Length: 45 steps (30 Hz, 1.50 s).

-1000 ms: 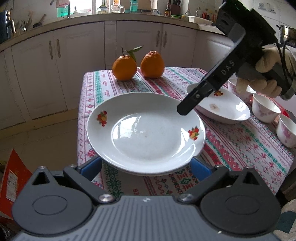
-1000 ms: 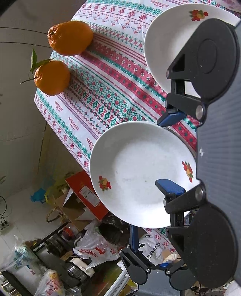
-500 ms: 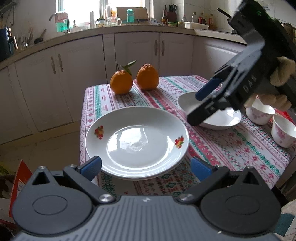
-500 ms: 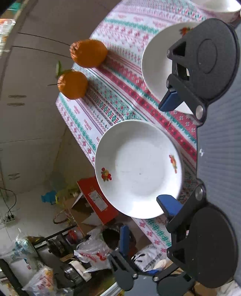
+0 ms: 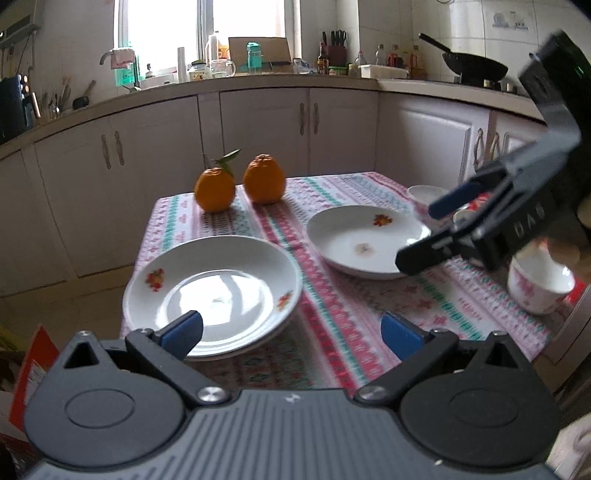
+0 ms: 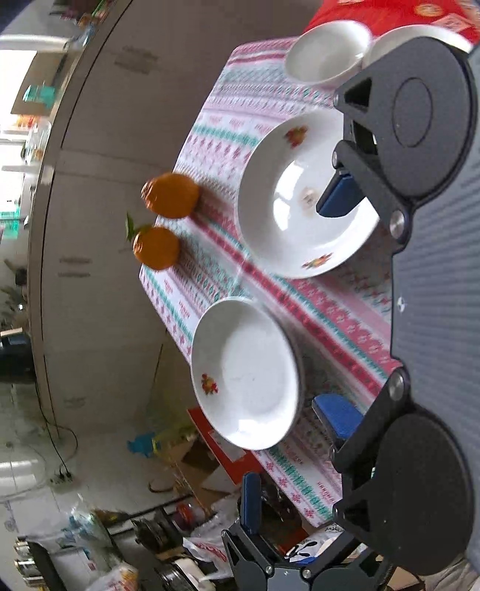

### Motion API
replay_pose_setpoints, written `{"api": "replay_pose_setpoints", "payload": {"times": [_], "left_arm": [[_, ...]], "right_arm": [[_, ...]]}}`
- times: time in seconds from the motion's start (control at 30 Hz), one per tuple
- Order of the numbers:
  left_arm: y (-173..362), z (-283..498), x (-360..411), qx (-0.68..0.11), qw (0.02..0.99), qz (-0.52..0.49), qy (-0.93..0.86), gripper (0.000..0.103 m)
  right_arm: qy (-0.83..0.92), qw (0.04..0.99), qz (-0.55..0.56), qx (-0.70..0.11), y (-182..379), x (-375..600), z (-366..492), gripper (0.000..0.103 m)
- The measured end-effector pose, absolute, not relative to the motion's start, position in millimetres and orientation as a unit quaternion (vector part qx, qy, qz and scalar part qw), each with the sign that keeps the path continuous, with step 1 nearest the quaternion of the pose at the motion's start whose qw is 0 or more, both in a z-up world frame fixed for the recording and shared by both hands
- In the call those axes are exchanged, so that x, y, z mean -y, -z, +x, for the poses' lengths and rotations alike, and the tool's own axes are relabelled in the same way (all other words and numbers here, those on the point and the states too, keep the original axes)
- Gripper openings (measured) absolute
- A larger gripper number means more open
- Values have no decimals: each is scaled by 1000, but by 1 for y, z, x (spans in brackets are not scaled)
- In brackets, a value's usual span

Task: Organize plates and bowls
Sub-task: 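Move the right tool to the stained white plate and grasp its rim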

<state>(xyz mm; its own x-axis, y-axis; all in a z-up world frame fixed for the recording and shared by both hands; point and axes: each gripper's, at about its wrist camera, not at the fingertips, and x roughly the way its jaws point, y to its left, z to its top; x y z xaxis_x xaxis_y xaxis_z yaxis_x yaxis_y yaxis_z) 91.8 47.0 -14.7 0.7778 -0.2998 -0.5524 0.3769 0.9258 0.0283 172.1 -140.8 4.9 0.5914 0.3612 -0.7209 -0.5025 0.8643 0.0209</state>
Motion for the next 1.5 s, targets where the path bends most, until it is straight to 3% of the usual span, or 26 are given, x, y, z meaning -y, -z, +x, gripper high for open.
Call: {"api": "replay_pose_setpoints", "payload": {"times": [0.7,1.13,1.5], "left_arm": [[47,131,57,-311,922,114,202,102],[85,165,81,-367,898,101,221,102],[88,175,89,-363,903,92,212,103]], "right_arm": [[-228,889,-50,-395,-21,234,201,103],[-257,859,-67,-438,-17,238,266,103],[-281,833,-95,-467,-3,226,308,103]]}}
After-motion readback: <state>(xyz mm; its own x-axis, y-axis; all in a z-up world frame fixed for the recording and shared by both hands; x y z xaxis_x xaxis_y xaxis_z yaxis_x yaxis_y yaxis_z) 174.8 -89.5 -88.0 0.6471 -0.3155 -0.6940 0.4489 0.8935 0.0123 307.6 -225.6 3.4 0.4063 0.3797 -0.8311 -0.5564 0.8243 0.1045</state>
